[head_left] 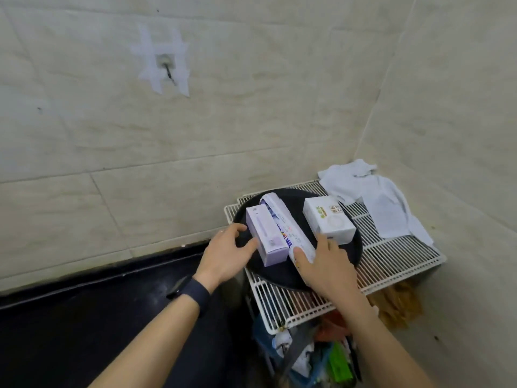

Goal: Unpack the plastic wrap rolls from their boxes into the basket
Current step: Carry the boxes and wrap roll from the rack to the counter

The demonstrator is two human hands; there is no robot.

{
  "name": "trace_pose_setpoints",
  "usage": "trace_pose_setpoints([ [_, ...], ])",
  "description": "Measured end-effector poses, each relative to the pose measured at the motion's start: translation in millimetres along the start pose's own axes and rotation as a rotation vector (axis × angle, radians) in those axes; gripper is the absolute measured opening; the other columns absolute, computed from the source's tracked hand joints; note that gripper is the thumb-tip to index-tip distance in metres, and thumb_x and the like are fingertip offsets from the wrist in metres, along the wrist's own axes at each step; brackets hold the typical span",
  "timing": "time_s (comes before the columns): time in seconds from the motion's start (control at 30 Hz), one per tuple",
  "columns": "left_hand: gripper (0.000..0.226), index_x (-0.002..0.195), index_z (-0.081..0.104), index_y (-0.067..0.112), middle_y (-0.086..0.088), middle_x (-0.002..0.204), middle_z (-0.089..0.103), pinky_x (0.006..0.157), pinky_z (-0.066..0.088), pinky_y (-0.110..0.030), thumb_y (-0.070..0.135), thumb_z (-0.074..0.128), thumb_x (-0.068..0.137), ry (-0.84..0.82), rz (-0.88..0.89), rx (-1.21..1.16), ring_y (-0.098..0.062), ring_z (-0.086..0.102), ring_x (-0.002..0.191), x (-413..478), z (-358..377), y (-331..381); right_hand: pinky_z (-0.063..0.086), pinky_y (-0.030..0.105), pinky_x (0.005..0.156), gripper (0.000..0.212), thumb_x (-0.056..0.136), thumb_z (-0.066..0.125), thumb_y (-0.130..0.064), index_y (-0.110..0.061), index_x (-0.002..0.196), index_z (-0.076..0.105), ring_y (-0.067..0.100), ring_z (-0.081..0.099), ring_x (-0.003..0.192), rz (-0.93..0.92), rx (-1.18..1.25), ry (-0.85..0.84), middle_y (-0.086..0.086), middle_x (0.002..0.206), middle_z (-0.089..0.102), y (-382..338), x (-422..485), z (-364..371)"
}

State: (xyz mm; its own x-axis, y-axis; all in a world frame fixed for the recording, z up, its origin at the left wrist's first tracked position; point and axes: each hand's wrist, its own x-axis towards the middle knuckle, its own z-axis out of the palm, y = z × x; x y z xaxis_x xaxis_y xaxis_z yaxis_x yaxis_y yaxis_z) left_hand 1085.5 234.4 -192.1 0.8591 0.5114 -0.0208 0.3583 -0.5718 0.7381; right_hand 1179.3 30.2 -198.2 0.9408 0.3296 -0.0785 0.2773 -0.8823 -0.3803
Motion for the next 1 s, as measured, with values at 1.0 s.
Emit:
trace_pose_setpoints([
  [1.0,0.057,0.119,0.048,0.062,0.006,0.101,0.067,0.075,0.051,-0.033,0.051,0.056,0.064,0.049,-0.2,-0.362,-0.016,0.063,0.087,27.2,7.4,12.1,0.059,0.025,0.071,0.029,0.093,0.067,-0.031,-0.027,0.12,0.056,0.01,0.074,0.094,0.013,1.03,-0.338,-0.011,0.106,0.076,20.0,28.5,3.7],
])
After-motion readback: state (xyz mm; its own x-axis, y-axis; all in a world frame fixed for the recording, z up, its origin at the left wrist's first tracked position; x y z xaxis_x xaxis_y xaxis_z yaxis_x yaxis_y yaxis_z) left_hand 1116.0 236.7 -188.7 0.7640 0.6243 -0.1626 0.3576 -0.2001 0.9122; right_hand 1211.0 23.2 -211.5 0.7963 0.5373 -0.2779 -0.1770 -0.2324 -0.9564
